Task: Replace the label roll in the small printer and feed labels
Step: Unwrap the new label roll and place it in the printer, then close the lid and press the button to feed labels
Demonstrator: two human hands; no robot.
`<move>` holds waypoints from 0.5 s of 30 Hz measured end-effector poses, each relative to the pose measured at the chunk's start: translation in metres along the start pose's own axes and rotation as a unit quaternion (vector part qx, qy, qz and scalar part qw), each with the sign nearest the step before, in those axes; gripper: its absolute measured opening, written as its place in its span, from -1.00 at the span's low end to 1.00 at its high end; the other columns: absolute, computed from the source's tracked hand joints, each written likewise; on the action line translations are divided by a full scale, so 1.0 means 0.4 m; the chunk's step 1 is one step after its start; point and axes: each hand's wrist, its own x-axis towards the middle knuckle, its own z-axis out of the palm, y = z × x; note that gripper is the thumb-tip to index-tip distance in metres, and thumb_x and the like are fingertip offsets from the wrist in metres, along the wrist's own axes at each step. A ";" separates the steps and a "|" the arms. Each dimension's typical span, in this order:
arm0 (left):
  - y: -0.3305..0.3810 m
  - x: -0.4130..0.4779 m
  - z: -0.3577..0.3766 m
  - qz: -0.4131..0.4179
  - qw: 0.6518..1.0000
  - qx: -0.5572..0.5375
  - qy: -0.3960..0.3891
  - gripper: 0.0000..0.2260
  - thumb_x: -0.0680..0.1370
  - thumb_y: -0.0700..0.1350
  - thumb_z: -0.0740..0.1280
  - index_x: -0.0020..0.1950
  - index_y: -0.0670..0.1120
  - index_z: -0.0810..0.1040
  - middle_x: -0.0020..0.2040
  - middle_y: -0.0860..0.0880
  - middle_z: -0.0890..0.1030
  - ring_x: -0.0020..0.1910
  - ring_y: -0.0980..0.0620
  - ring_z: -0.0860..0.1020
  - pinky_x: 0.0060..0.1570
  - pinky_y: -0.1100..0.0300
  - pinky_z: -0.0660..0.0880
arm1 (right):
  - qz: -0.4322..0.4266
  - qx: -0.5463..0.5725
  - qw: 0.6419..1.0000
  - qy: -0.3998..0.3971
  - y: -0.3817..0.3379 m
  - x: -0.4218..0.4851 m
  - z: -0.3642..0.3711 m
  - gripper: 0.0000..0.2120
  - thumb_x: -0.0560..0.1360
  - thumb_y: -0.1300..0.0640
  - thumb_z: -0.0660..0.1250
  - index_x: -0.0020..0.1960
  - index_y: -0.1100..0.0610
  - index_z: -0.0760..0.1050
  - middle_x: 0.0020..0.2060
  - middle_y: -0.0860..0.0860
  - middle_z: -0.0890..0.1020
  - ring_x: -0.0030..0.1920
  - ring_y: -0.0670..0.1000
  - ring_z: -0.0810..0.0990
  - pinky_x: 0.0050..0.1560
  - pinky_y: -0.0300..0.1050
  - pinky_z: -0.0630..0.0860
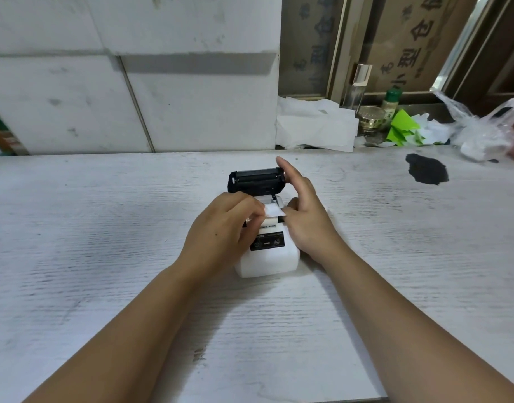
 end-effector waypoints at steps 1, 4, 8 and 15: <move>0.001 0.001 0.000 -0.002 1.000 0.005 0.003 -0.80 0.51 -0.08 0.20 -0.11 -0.14 0.58 -0.11 -0.01 0.64 -0.15 -0.05 0.56 -0.29 0.05 0.52 | -0.001 0.000 1.000 0.011 0.000 -0.001 0.001 -0.27 0.47 0.48 0.09 0.35 -0.28 0.26 0.21 -0.10 0.38 -0.44 -0.24 0.39 -0.23 -0.42 0.38; -0.002 -0.001 0.004 0.006 0.998 0.043 0.040 -0.82 0.52 -0.11 0.23 -0.15 -0.14 0.58 -0.15 -0.03 0.63 -0.16 -0.06 0.52 -0.27 0.04 0.49 | -0.004 0.010 1.000 0.017 -0.002 -0.005 -0.001 -0.41 0.49 0.40 0.15 0.24 -0.27 0.35 0.21 -0.06 0.41 -0.41 -0.23 0.40 -0.24 -0.43 0.44; -0.010 -0.004 0.012 0.010 0.980 0.135 0.147 -0.90 0.49 -0.16 0.34 -0.21 -0.10 0.62 -0.06 -0.07 0.51 -0.06 -0.08 0.34 -0.13 0.24 0.31 | -0.007 0.061 0.998 0.018 -0.007 -0.011 0.006 -0.61 0.47 0.24 0.14 0.14 -0.15 0.49 0.16 -0.10 0.44 0.07 -0.17 0.48 0.00 -0.47 0.40; -0.016 -0.005 0.016 0.030 0.979 0.140 0.143 -0.81 0.54 -0.13 0.26 -0.20 -0.13 0.61 0.02 -0.01 0.41 -0.05 -0.07 0.34 -0.11 0.19 0.33 | -0.029 0.013 0.998 0.057 0.007 -0.010 0.019 -0.76 0.54 -0.07 0.10 0.03 -0.25 0.53 0.13 -0.16 0.52 0.35 -0.01 0.36 0.38 -0.09 0.29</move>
